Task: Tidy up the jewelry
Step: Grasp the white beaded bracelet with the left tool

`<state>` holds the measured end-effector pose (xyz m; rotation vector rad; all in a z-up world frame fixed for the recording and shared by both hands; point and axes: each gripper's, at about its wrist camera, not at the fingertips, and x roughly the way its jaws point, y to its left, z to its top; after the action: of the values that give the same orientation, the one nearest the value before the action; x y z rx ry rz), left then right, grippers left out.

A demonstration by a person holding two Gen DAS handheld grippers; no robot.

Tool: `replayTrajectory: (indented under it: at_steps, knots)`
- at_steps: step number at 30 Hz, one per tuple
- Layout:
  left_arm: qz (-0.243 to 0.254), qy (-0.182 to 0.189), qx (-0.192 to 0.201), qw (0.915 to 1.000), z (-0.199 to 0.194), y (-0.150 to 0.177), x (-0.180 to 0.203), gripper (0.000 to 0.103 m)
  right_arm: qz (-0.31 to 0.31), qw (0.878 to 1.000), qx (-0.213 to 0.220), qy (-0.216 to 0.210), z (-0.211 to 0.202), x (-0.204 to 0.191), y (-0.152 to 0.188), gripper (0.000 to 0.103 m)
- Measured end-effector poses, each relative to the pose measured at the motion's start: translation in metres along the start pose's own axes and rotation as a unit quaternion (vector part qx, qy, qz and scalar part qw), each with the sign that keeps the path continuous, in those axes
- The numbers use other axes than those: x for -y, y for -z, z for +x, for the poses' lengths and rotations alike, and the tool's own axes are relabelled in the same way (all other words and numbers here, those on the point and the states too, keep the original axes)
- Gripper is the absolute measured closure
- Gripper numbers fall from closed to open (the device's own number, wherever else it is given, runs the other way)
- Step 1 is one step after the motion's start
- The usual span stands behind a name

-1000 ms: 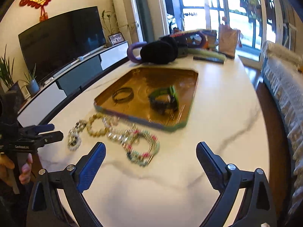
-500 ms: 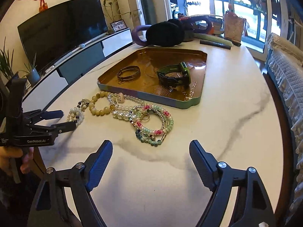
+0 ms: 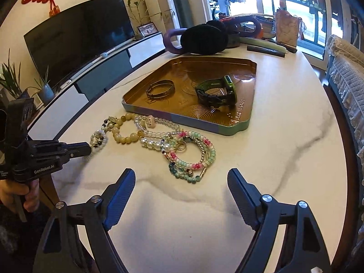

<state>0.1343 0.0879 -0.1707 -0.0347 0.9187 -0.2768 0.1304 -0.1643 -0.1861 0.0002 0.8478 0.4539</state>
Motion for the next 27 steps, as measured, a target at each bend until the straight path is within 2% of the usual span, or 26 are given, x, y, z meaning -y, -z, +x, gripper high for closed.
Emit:
replayTrajectory:
  at_steps: [5, 6, 10, 13, 15, 18, 22, 23, 24, 27]
  knots:
    - [0.014, 0.001, 0.029, 0.9995, -0.014, -0.008, 0.004, 0.099, 0.002, 1.000, 0.001, 0.003, 0.002, 0.004, -0.003, 0.022]
    - [0.020, 0.005, 0.016, 0.9997, -0.009, -0.010, 0.004, 0.098, 0.005, 1.000, 0.000, 0.002, 0.003, 0.006, -0.003, 0.022]
    - [0.010, -0.032, -0.003, 0.9994, 0.008, -0.011, 0.000, 0.094, 0.013, 1.000, -0.004, 0.000, 0.007, 0.008, -0.004, 0.022]
    - [0.013, -0.043, 0.000, 0.9990, 0.012, -0.014, -0.004, 0.085, 0.012, 1.000, -0.004, 0.000, 0.008, 0.008, -0.006, 0.022]
    - [0.024, -0.056, 0.001, 0.9981, 0.016, -0.017, -0.005, 0.073, 0.012, 1.000, -0.004, -0.001, 0.009, 0.008, -0.007, 0.022]
    - [0.036, -0.064, -0.001, 0.9973, 0.022, -0.019, -0.007, 0.070, 0.010, 1.000, -0.005, -0.001, 0.011, 0.009, -0.008, 0.022]
    - [0.040, -0.071, -0.009, 0.9966, 0.032, -0.021, -0.011, 0.071, 0.006, 1.000, -0.006, 0.010, 0.013, 0.014, -0.012, 0.022]
    - [0.035, -0.062, -0.009, 0.9974, 0.033, -0.022, -0.013, 0.078, 0.009, 1.000, -0.006, 0.011, 0.014, 0.018, -0.013, 0.022]
    - [0.032, -0.056, -0.007, 0.9979, 0.032, -0.022, -0.014, 0.090, 0.011, 1.000, -0.007, 0.011, 0.015, 0.020, -0.014, 0.022]
    - [0.031, -0.040, 0.003, 0.9987, 0.026, -0.022, -0.014, 0.095, 0.016, 1.000, -0.008, 0.008, 0.017, 0.025, -0.016, 0.022]
